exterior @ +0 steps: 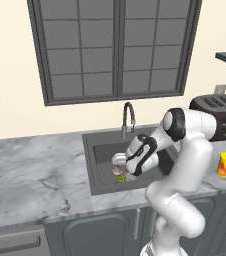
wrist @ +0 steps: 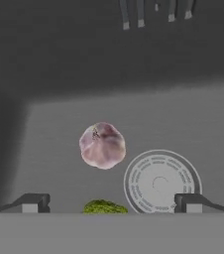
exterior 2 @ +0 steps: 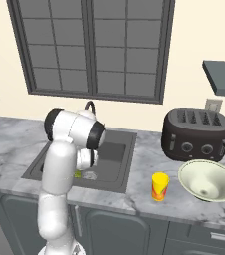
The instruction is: Remove the garlic and broccoli from the sink. Then move the bowl and cup from the counter to the sink for washing.
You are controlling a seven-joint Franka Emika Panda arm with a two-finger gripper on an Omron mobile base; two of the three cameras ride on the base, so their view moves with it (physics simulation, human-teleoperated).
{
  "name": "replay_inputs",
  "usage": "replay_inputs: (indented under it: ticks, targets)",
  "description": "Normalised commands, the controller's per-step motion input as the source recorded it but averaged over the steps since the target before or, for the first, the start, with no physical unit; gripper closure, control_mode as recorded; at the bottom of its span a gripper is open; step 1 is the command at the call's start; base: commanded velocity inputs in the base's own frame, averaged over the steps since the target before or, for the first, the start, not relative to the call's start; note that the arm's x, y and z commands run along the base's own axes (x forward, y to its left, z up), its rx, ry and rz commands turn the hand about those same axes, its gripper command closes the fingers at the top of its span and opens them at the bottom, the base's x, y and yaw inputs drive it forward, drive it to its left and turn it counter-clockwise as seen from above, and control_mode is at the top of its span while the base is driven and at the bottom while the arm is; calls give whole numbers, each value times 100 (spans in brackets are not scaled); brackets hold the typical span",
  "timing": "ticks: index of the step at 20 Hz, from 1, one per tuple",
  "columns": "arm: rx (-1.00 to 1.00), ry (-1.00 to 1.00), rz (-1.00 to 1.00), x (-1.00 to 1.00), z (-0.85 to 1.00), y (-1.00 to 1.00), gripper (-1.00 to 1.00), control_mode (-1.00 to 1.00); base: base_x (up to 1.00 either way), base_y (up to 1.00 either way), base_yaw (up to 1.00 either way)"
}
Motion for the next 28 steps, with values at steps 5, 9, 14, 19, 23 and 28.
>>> replay_inputs:
  ticks: [5, 9, 14, 19, 23, 28]
  targets:
    - [-1, 8, 0, 11, -7, 16, -100, -100, 0, 0, 0]
    - [-3, 10, 0, 3, -16, 18, -100, -100, 0, 0, 0]
    - [-1, 12, 0, 0, -20, 25, -100, -100, 0, 0, 0]
    - [-1, 7, 0, 6, -11, 26, -100, -100, 0, 0, 0]
    - [-2, 10, 1, 11, -5, 15, -100, -100, 0, 0, 0]
    - [-3, 8, 2, 14, -5, 8, -100, -100, 0, 0, 0]
